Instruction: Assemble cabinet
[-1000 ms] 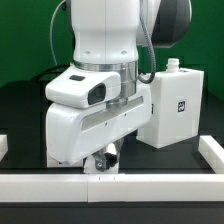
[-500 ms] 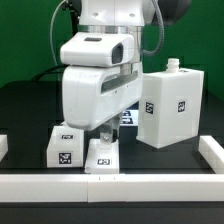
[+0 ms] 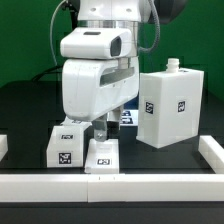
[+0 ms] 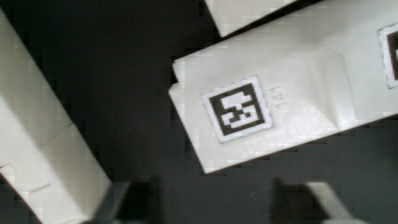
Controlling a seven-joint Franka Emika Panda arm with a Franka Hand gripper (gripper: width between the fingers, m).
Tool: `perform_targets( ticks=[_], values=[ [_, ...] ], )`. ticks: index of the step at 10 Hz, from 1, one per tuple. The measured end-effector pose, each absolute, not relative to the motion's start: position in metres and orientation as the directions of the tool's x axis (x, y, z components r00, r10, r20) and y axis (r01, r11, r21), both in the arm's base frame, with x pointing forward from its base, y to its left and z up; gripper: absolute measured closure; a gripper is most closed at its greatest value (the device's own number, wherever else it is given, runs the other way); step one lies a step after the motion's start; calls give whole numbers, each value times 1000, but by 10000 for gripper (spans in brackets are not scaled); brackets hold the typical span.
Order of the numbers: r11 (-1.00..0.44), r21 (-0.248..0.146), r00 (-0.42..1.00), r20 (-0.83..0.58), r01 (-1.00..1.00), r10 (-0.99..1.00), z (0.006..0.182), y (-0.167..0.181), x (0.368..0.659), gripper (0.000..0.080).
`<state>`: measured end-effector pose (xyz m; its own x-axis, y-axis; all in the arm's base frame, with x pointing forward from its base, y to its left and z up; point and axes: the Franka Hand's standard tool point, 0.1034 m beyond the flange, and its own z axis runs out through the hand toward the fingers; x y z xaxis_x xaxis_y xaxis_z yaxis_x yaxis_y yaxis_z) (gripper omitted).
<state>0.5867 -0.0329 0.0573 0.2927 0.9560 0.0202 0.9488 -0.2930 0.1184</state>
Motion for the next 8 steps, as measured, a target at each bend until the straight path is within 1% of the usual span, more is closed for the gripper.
perform_targets(
  ticks=[1, 2, 3, 4, 6, 7, 8],
  values=[
    [-203, 132, 203, 9, 970, 979, 57, -31, 581, 396],
    [-192, 137, 192, 9, 972, 981, 57, -32, 581, 196],
    [-204, 134, 204, 10, 970, 979, 56, -32, 580, 72],
    [-203, 133, 204, 10, 970, 979, 56, -32, 580, 15],
    [-202, 134, 202, 10, 970, 979, 53, -32, 579, 4],
    [-199, 132, 199, 11, 971, 980, 40, -36, 573, 4],
    [-204, 123, 204, 11, 971, 979, 28, -41, 568, 3]
  ],
)
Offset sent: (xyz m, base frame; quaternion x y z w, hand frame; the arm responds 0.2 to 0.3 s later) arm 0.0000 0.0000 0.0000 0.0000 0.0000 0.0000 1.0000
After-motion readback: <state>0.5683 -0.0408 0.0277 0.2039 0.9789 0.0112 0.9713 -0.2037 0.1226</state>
